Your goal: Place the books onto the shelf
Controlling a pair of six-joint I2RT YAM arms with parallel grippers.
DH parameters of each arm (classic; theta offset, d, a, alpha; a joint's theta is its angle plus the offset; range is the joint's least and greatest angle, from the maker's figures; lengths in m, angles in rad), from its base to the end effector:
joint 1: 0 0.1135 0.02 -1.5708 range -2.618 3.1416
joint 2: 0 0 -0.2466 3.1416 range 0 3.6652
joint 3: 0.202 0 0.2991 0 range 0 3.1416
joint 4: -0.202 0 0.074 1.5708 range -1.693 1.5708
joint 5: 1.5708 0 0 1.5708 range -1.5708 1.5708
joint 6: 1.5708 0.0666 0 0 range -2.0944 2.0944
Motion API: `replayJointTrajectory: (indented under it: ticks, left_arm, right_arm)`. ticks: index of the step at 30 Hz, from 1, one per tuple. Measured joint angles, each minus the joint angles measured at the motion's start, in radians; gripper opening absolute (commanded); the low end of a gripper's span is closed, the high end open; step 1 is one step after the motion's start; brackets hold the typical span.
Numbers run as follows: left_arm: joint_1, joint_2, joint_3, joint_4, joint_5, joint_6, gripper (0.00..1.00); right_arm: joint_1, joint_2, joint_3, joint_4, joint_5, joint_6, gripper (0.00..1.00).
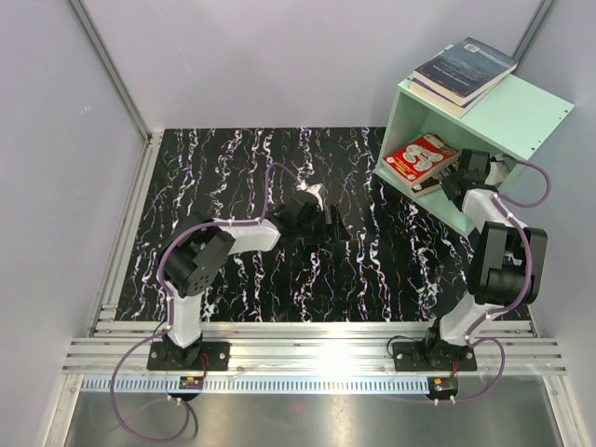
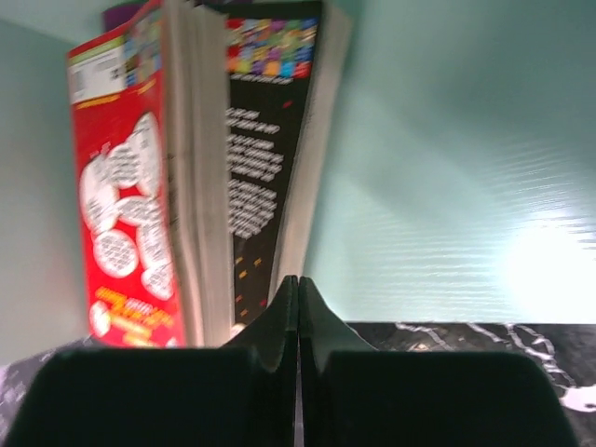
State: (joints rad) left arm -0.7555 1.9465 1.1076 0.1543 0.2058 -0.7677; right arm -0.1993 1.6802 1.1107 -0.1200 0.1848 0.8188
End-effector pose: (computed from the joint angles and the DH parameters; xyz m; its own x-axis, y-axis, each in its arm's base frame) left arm 0.3246 -0.3245 0.0770 -0.8774 -0.1075 -0.4676 0.2462 0.7357 -0.6310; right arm 0.4227 -0.0979 0.1624 -0.1823 0.7692 -0.6124 0.6833 0.5470 0.4836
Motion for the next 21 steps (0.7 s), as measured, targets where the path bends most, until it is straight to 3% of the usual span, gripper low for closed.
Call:
replayJointTrajectory:
  ticks: [9, 16, 21]
  left_arm:
    - [0.000, -0.009, -0.051, 0.084, 0.004, 0.005, 0.86]
    - [0.002, -0.014, -0.089, 0.151, 0.010, 0.008, 0.86]
    - [0.005, 0.002, -0.091, 0.186, 0.027, 0.008, 0.86]
  right_arm:
    - [0.029, 0.135, 0.093, -0.089, 0.208, 0.051, 0.00]
    - [0.031, 0.246, 0.173, -0.107, 0.243, 0.094, 0.00]
    - [0.054, 0.333, 0.328, -0.137, 0.267, 0.111, 0.00]
